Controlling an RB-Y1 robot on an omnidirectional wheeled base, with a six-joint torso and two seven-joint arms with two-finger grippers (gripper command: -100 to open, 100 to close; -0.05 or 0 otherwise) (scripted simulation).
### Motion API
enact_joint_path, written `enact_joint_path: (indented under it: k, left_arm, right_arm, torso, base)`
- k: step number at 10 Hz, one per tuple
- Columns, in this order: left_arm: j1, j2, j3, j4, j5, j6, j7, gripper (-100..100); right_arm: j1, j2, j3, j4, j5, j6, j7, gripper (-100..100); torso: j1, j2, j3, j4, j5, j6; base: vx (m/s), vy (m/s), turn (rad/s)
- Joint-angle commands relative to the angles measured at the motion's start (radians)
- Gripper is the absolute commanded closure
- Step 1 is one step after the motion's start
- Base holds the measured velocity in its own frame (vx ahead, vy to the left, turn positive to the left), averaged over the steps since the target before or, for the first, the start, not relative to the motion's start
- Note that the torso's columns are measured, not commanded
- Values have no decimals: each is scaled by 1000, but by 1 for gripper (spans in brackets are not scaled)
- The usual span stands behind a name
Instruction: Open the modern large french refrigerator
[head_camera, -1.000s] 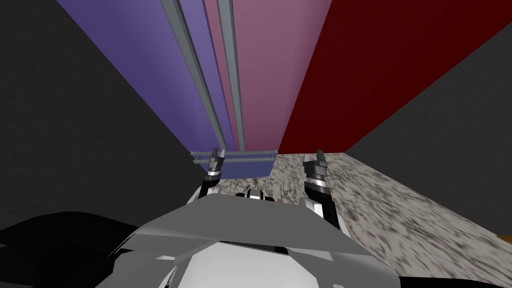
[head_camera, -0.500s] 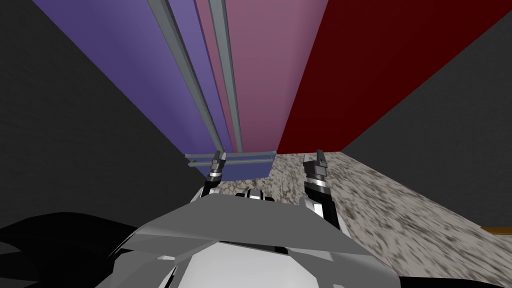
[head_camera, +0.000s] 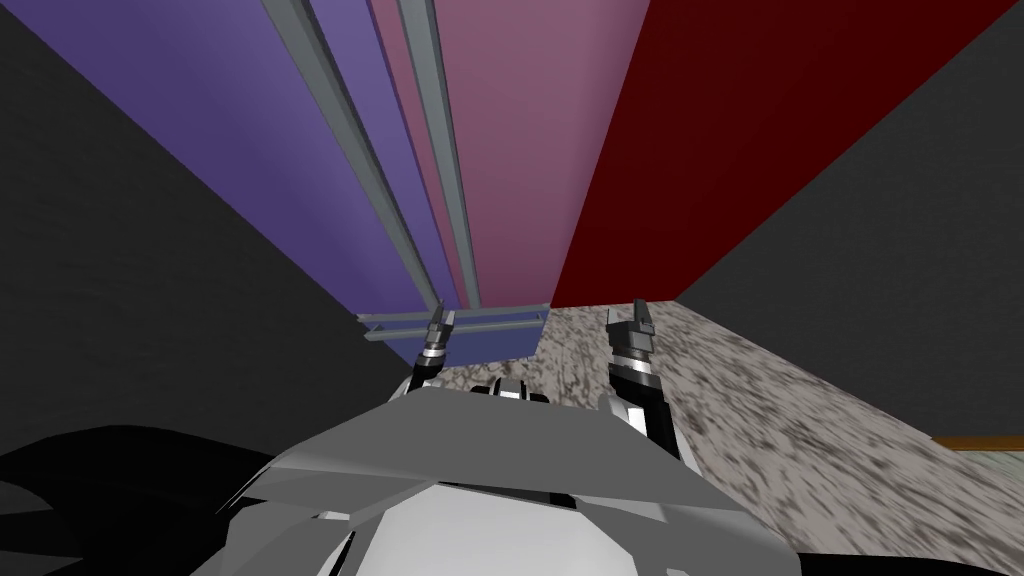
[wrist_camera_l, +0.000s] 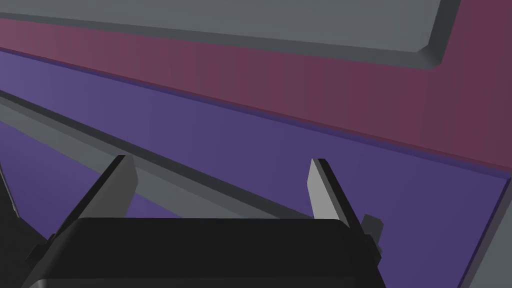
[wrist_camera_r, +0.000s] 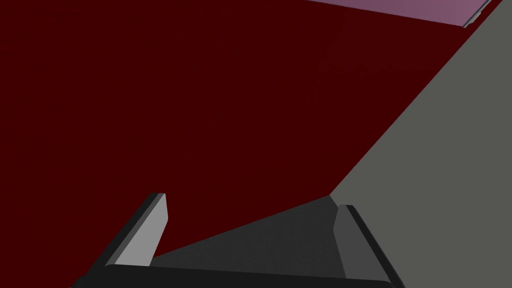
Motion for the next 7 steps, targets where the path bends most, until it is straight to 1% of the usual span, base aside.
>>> enact_joint_path:
  k: [1, 2, 5, 6, 7]
  left_arm:
    - [-18, -4, 7, 69, -8, -22, 18, -100]
    - [-18, -4, 7, 73, -8, -22, 18, -100]
    - [-47, -18, 16, 182, -25, -59, 47, -100]
    - [-47, -18, 16, 187, -25, -59, 47, -100]
    - [-55, -23, 18, 222, -30, -70, 55, -100]
  right_arm:
    - [0, 0, 0, 0, 0, 0, 0, 0]
    - [0, 0, 0, 0, 0, 0, 0, 0]
    - [0, 0, 0, 0, 0, 0, 0, 0]
    - [0, 0, 0, 0, 0, 0, 0, 0]
    - [0, 0, 0, 0, 0, 0, 0, 0]
  torso:
    - [0, 0, 0, 0, 0, 0]
    - [0, -1, -1, 0, 0, 0]
    - [0, -1, -1, 0, 0, 0]
    - [0, -2, -1, 0, 0, 0]
    - [1, 0, 0, 0, 0, 0]
  base:
    - [41, -7, -49]
    - [35, -5, -31]
    - [54, -5, -74]
    - [54, 2, -34]
    - [45, 8, -62]
